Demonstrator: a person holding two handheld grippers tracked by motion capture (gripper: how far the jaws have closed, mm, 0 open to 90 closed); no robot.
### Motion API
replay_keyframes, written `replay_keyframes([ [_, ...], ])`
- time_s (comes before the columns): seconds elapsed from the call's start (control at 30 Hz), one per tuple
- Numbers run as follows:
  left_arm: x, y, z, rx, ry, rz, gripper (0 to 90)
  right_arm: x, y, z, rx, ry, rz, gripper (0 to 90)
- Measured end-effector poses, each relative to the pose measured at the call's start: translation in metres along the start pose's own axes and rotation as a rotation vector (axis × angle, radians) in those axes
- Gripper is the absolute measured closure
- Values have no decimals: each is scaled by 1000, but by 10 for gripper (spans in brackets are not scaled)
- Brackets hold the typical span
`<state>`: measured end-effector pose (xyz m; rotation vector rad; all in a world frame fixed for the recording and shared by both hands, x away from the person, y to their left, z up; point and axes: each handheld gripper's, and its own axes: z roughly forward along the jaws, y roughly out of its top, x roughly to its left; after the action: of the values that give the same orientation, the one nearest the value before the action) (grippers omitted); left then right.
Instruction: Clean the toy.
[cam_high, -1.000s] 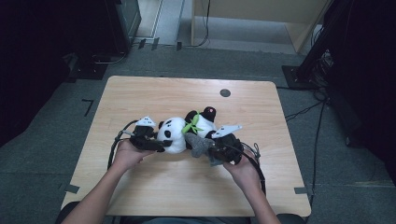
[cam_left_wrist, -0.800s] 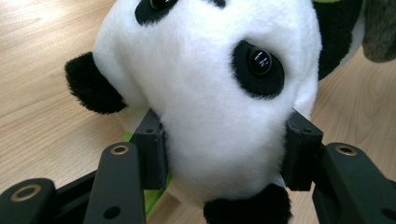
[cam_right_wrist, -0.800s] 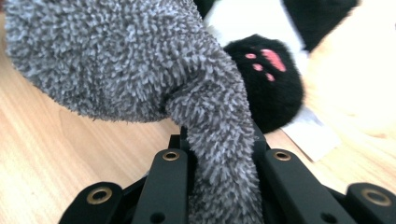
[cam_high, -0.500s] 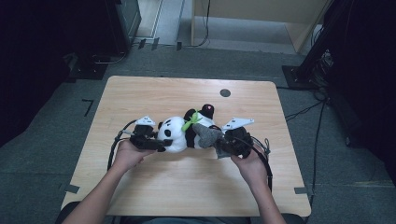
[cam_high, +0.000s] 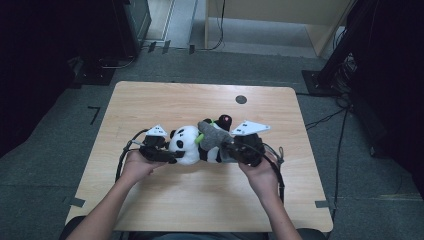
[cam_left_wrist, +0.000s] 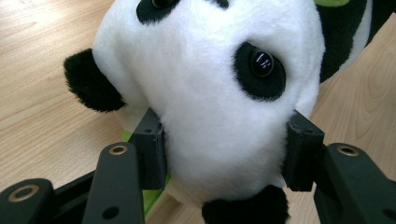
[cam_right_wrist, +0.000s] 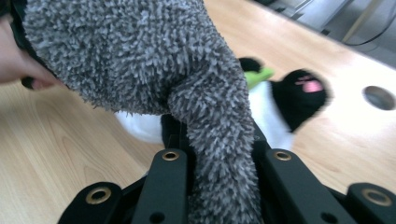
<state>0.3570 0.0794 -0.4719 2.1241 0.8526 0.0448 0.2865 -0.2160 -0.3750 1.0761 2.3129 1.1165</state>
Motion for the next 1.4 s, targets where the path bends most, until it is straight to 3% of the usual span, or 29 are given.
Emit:
replay_keyframes([
  [0.1, 0, 0, 0, 3, -5, 1, 451, 4, -8, 23, 57, 10, -14, 781],
  [0.2, 0, 0, 0, 7, -11, -10, 451, 5, -16, 34, 73, 28, -23, 784],
  [0.4, 2, 1, 0, 10, -21, -22, 452, 7, -28, 39, 94, 58, -37, 786],
  [0.63, 5, 2, 0, 10, -36, -72, 452, 11, -38, 42, 118, 81, -44, 786],
  [0.8, 8, 3, 0, 10, -46, -93, 452, 22, -42, 51, 191, 63, -102, 786],
  [0.87, 7, 3, 0, 14, -41, -68, 452, 23, -46, 55, 200, 54, -117, 787],
  [0.93, 5, 4, 0, 26, -24, -33, 453, 17, -46, 53, 196, 83, -85, 787],
  [1.03, 5, 5, 0, 28, -29, -36, 453, 9, -46, 48, 198, 103, -62, 787],
  [1.2, 2, 5, 0, 38, -16, -17, 455, -2, -44, 35, 180, 75, -29, 785],
  [1.4, 2, 5, -1, 37, -22, -24, 454, -14, -41, 19, 159, 46, -20, 784],
])
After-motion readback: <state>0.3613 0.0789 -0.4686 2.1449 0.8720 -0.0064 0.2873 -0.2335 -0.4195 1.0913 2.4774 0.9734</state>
